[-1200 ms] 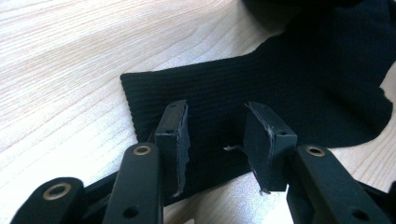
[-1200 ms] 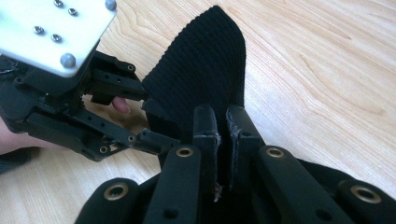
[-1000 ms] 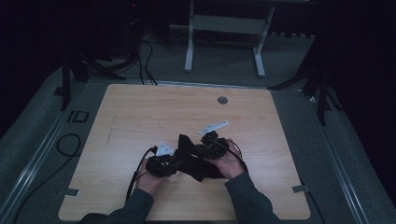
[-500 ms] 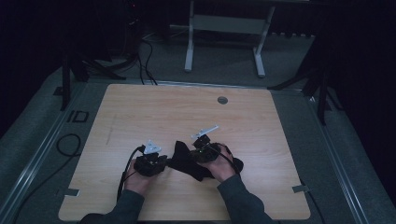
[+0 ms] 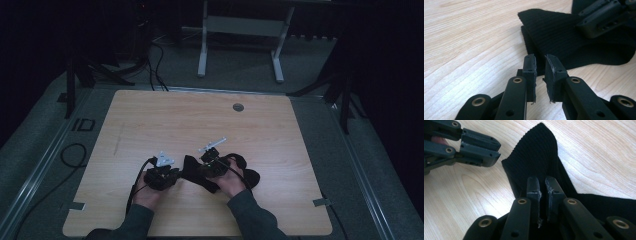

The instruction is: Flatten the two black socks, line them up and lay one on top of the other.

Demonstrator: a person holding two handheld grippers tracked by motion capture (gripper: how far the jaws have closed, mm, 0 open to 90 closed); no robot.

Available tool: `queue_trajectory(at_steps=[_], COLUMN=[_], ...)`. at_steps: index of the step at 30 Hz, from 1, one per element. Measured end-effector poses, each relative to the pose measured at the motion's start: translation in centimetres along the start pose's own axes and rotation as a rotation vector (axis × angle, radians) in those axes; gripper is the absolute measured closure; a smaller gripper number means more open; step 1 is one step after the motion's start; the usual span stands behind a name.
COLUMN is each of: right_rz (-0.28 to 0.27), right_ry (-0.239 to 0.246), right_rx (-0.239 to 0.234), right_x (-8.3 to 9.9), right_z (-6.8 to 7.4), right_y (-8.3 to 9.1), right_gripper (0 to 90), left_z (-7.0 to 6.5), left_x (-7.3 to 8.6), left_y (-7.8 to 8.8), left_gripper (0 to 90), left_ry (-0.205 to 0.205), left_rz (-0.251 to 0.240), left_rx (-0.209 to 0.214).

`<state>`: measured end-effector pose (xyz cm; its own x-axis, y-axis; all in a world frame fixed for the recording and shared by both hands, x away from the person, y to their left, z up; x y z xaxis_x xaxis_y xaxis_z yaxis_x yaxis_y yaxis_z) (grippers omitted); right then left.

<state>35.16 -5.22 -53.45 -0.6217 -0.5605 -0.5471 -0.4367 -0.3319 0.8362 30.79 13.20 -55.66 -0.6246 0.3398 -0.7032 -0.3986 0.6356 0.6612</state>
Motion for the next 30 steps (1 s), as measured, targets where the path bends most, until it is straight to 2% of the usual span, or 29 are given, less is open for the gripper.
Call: queue_trajectory(at_steps=[8,17,30], right_rz=[0.002,0.003,0.027], right_ry=[-0.016,-0.031,-0.023], right_rx=[0.001,0.016,0.031], right_x=[-0.1,-0.2,0.2], right_z=[0.2,0.3,1.2], right_y=[-0.1,-0.2,-1.3], right_gripper=[82.9,82.7,82.0], left_z=[1.2,0.8,0.4], left_x=[0.1,0.2,0.3], left_y=[-0.7,-1.6,-1.6], left_gripper=[80.6,88.9,89.2], left_ry=[0.040,0.012,0.006], left_rz=[0.015,0.059,0.063], left_rx=[-0.024,-0.048,-0.043])
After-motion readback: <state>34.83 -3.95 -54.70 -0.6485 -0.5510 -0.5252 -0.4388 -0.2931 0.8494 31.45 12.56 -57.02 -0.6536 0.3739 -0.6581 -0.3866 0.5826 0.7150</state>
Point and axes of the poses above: each handheld gripper's, and its own axes: y roughly backward along the jaws, x roughly out of its underside, z roughly to its left, the point moved 2 cm from there along -y, roughly forward along the jaws, and after that the axes turned 13 degrees about x, right-handed, at the moved point
